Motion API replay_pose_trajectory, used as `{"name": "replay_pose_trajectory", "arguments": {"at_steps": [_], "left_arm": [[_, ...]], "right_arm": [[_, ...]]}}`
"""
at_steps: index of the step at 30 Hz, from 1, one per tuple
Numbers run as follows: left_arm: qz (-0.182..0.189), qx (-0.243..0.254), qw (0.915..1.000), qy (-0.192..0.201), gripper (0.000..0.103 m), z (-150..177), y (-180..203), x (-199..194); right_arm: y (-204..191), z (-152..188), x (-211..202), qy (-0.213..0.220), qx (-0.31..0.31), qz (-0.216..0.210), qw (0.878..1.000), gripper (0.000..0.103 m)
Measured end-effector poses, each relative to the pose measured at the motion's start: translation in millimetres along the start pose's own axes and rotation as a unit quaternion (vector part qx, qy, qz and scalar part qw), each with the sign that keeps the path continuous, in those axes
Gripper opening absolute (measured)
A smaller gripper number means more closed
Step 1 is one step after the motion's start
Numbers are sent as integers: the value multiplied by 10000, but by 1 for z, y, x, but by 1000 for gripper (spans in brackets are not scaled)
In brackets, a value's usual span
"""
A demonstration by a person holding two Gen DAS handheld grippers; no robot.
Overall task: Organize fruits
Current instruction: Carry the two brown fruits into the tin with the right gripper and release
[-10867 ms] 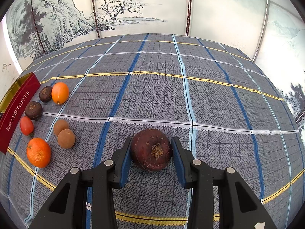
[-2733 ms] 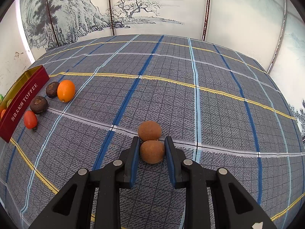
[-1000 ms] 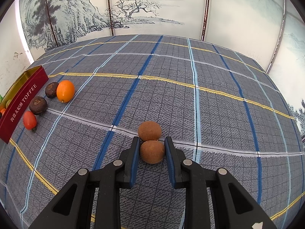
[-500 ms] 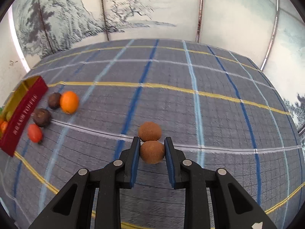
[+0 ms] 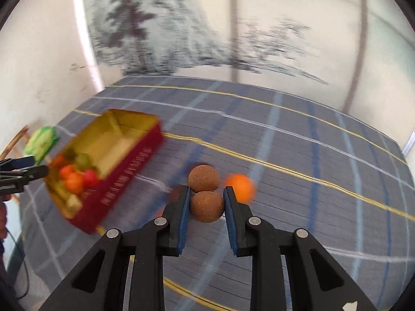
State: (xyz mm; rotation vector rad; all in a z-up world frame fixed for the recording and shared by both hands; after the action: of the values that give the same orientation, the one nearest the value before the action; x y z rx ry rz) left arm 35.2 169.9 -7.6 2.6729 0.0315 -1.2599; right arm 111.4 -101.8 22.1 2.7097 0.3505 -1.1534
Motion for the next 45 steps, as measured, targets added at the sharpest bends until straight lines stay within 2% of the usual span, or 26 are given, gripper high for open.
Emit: {"name": "replay_pose_trajectory", "arguments": {"at_steps": [9, 18, 31, 45], "left_arm": [[-193, -295, 9994, -19, 84, 9, -29, -2], [-484, -555, 9972, -97, 84, 16, -53, -3], [-675, -664, 9955, -83, 84, 18, -68, -7], [-660, -578, 9961, -62, 84, 15, -61, -9]], "right_arm": [[-94, -22, 11, 16, -566, -739, 9957, 24], [-152, -26, 31, -204, -1095, -947, 9893, 24], [-182, -21, 56, -497, -1364, -965, 9847, 24], [-185, -14, 61, -610, -1319, -1008, 9842, 25]]}}
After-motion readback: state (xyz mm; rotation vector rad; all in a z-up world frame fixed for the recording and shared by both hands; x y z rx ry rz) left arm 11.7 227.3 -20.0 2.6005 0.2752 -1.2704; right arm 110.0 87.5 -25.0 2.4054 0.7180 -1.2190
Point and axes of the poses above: each gripper's, at about its wrist camera, not at the fingertips, and x roughly the way its jaws point, y to its right, z to its underside, the point moved 2 cm from there along x, roughly the way its jaws point, and after that the axes turned 11 degrees about z, right-handed, at the moved point
